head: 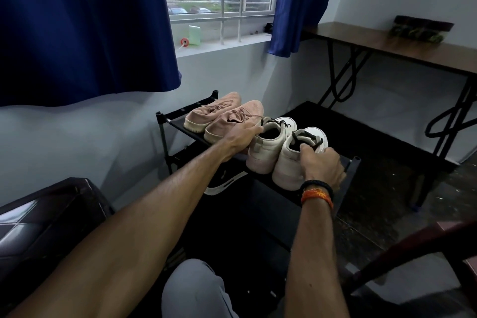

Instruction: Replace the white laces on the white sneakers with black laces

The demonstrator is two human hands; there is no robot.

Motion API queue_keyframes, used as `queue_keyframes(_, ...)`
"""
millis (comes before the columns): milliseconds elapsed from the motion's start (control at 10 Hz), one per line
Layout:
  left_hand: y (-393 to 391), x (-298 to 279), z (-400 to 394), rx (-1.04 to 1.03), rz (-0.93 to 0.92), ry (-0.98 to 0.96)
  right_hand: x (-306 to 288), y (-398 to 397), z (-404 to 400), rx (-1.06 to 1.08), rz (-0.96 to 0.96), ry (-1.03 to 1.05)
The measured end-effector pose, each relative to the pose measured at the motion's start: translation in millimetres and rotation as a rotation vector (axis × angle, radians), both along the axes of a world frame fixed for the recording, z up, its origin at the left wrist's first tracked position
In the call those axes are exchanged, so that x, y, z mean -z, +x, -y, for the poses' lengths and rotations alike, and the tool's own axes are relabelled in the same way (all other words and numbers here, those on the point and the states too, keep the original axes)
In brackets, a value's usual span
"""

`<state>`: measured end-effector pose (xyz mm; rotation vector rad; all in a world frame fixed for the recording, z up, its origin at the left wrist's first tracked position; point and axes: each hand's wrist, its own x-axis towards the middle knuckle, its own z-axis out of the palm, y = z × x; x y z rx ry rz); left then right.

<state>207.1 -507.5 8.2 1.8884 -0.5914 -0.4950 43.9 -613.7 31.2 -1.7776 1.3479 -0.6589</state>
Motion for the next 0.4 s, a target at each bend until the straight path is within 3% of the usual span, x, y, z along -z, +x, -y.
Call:
queue_keyframes(100,-7.6,-4.2,-14.0,-0.087,0.027,-0.034,-9.0,1.4,-23.0,0.031,0.046,-0.239)
queue_keyframes(200,-15.1,-12.3,-32.2,-0.129,0.038,-0.025,-21.2,8.9,-54.0,0.028,0.251,-0.394)
queue_keyframes(300,-20.7,-16.5,-58.7,-0.124,0.049,-0.042,-28.6,16.1,-87.3,-0.089,0.322,-0.453)
queue_keyframes(400,-25.5,-13.8,-88.2,-0.153,0.02,-0.142,-30.0,28.8,-121.5,-0.37,0.361,-0.38)
